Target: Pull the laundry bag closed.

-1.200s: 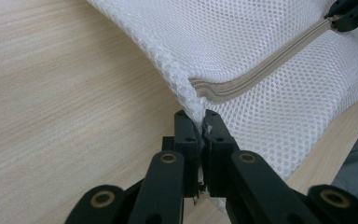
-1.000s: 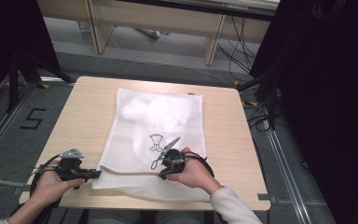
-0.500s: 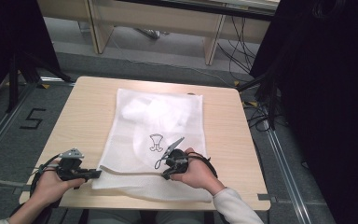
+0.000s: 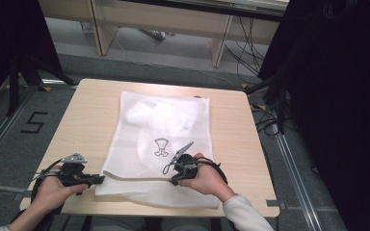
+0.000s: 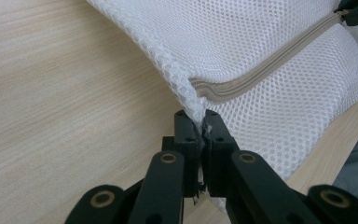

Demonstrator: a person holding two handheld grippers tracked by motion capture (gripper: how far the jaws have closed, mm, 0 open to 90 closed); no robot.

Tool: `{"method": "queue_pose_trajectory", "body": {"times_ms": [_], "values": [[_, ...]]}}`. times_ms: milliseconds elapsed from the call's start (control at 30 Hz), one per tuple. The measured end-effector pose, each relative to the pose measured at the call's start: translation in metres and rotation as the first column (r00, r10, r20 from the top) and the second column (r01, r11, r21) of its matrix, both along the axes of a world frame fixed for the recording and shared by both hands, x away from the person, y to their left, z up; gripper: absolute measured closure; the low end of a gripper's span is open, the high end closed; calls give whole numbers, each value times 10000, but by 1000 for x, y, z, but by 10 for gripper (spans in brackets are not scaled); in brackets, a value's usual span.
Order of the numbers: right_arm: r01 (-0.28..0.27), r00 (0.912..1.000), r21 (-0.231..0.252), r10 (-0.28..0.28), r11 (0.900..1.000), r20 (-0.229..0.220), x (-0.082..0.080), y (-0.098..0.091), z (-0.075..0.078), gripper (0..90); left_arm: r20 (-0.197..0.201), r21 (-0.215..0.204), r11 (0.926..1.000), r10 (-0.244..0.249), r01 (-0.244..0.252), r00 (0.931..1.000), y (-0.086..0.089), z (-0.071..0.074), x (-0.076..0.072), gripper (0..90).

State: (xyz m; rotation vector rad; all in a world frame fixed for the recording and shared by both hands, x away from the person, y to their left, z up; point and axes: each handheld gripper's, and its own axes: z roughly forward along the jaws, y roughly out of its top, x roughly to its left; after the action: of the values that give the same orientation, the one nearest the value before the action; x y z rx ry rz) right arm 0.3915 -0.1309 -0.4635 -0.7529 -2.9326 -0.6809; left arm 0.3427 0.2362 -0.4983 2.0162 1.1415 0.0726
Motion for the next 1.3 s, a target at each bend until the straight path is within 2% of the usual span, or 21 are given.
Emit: {"method": "queue_pose_trajectory", "body": {"times_ms": [100,133,167,233,300,433,867,1000,1300], "values": [[177,9998,-55,-178,9998,-14,-1,-1,0,827,60,-135,9999,20,-19,10000,0,-1,0,858],[170,9998,-25,-170,9999,-48,-1,-1,1,827,-36,37,10000,-22,22,10000,0,0,0,858],[180,9998,-75,-180,9998,-21,-1,-2,1,827,-36,37,10000,-22,22,10000,0,0,0,857],[248,9996,9,-247,9997,-99,-1,-2,1,827,52,-142,9999,16,-15,10000,0,-1,0,858],[216,9998,-63,-216,9997,-14,-1,-3,1,827,-94,-20,10000,-85,85,9999,1,0,0,858],[62,10000,0,-62,10000,39,1,-5,0,827,55,-134,9999,20,-19,10000,0,-1,0,857],[130,9999,94,-131,9999,32,0,-8,1,827,67,-170,9998,42,-41,10000,0,-1,0,857],[344,9994,-2,-344,9994,-61,-1,-11,3,827,20,-84,10000,12,-12,10000,0,0,0,858],[350,9994,20,-350,9994,-54,-1,-14,2,827,52,-192,9998,108,-107,9999,-1,-1,0,858]]}}
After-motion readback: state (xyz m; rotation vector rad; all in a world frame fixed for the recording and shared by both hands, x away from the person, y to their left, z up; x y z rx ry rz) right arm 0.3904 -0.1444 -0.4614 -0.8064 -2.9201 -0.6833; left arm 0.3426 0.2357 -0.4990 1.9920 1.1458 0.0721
